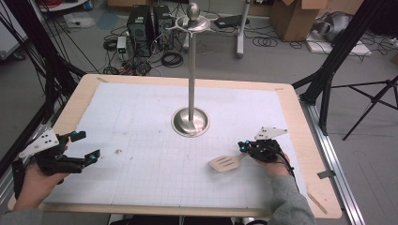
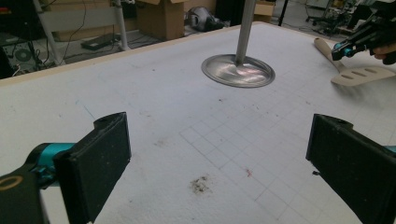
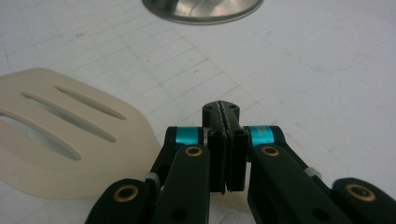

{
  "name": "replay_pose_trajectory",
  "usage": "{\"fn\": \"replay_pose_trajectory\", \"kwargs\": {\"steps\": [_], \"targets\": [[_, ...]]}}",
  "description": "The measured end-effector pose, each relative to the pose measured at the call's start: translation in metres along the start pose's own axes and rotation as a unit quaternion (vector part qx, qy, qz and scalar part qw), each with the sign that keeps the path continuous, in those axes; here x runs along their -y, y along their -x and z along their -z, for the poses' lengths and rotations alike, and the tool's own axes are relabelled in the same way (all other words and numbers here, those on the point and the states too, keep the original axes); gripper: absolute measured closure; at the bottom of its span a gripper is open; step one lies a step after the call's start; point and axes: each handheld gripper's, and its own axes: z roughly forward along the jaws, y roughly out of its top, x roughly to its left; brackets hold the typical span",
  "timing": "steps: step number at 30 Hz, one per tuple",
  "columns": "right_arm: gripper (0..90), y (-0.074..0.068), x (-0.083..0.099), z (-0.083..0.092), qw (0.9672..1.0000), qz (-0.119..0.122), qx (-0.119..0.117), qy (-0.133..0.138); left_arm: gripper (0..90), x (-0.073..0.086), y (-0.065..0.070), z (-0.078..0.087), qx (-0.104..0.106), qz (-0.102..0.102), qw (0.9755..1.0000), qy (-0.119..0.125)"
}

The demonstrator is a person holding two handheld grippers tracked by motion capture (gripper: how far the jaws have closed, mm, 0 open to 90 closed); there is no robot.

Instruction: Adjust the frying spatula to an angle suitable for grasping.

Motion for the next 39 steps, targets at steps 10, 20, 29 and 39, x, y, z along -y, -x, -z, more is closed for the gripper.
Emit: {"fn": "replay_pose_trajectory", "kwargs": {"steps": [10, 20, 29, 39], "targets": [[90.0, -0.005, 0.0, -0.013, 0.9991, 0.018, -0.001, -0.037, 6.9, 0.001, 0.0, -0.001, -0.001, -0.001, 1.0, -0.003], [90.0, -0.006, 0.0, -0.014, 0.9987, 0.016, 0.0, -0.048, 6.9, 0.003, -0.003, -0.001, -0.002, 0.005, 1.0, -0.003], [90.0, -0.009, 0.004, -0.009, 0.9985, 0.014, 0.003, -0.053, 6.9, 0.003, -0.003, -0.011, 0.008, 0.006, 0.9999, -0.008], [90.0, -0.012, 0.006, -0.004, 0.9982, 0.02, 0.004, -0.056, 6.9, 0.003, -0.004, -0.017, 0.013, 0.008, 0.9998, -0.012]]}}
